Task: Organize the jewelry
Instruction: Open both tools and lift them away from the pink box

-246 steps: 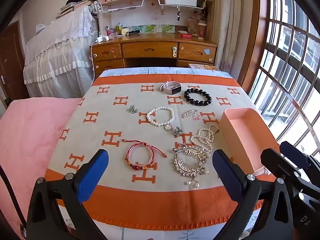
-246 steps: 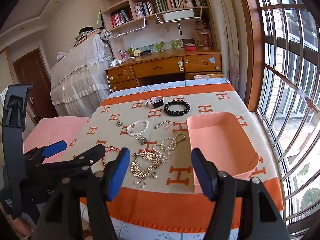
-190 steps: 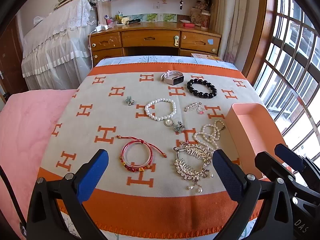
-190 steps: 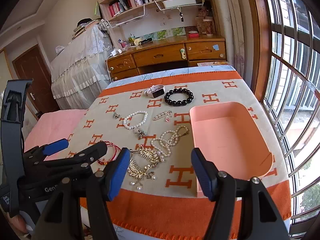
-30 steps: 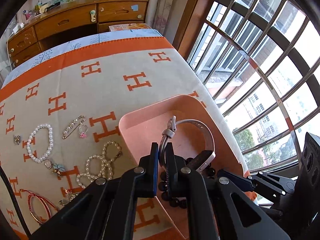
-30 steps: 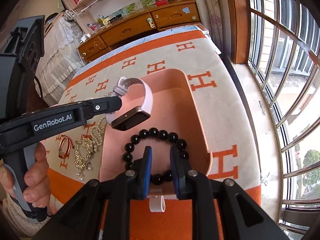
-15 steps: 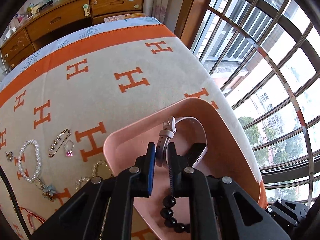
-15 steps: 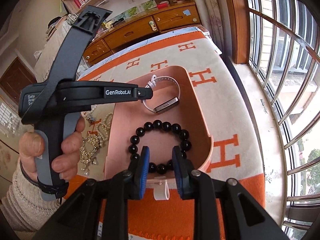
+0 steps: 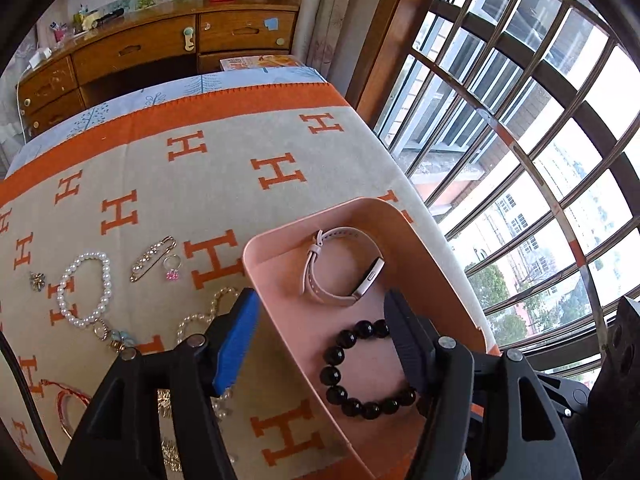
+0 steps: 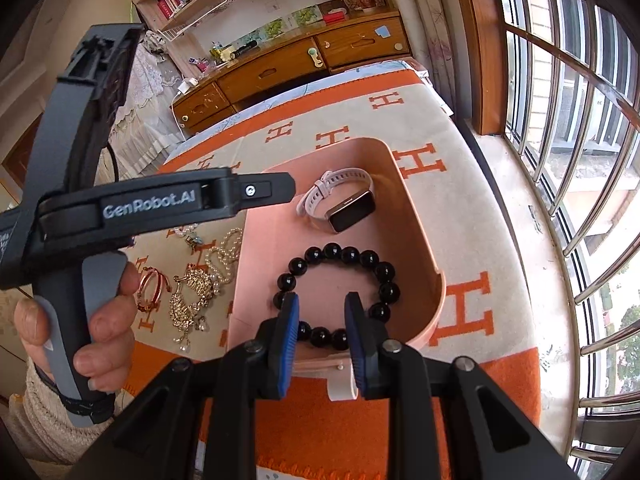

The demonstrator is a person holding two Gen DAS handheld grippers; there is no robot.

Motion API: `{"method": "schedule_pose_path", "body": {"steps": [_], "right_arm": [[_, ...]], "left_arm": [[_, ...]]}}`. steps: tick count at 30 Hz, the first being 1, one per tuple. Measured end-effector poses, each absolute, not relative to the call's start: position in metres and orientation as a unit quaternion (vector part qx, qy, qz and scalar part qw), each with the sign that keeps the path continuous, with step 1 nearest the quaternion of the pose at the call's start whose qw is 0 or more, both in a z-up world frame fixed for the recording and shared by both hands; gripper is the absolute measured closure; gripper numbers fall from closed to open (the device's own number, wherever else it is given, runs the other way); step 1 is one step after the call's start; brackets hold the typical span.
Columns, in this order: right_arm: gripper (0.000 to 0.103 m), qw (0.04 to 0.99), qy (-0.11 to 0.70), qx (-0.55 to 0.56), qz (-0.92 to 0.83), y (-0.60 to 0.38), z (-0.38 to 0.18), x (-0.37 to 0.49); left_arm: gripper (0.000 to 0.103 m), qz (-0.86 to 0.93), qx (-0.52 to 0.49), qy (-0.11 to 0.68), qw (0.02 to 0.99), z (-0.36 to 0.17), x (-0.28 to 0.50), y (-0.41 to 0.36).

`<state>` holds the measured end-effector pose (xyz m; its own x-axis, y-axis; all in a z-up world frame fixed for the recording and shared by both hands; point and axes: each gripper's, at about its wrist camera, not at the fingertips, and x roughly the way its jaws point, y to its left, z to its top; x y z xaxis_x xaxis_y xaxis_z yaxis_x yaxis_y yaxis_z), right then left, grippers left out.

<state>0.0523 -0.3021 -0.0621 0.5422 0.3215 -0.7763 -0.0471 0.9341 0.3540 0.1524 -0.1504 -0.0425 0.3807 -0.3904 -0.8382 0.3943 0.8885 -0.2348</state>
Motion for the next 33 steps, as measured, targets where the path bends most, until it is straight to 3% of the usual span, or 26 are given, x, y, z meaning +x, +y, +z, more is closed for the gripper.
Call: {"method": "schedule_pose_path", "body": {"steps": [6,9,33], "right_arm": [[0.079,0.871,0.456,0.144,0.114,-0.296,-0.057,0.049],[0.079,0.873,0.450,0.143,0.118,-0.291,-0.055,0.047],[0.079,0.873,0.448,0.090,0.171,-0.215,-0.034,0.065]], "left_arm": [[0.034,-0.223,-0.015,0.489,0.843,-0.034,0.126,-0.120],[0.019,-0.207,-0.008,0.483,0.850,-0.032,0.112,-0.103],[0.018,-0.043,-0.035,0.471,0.880,-0.040,0.070,0.045]]}}
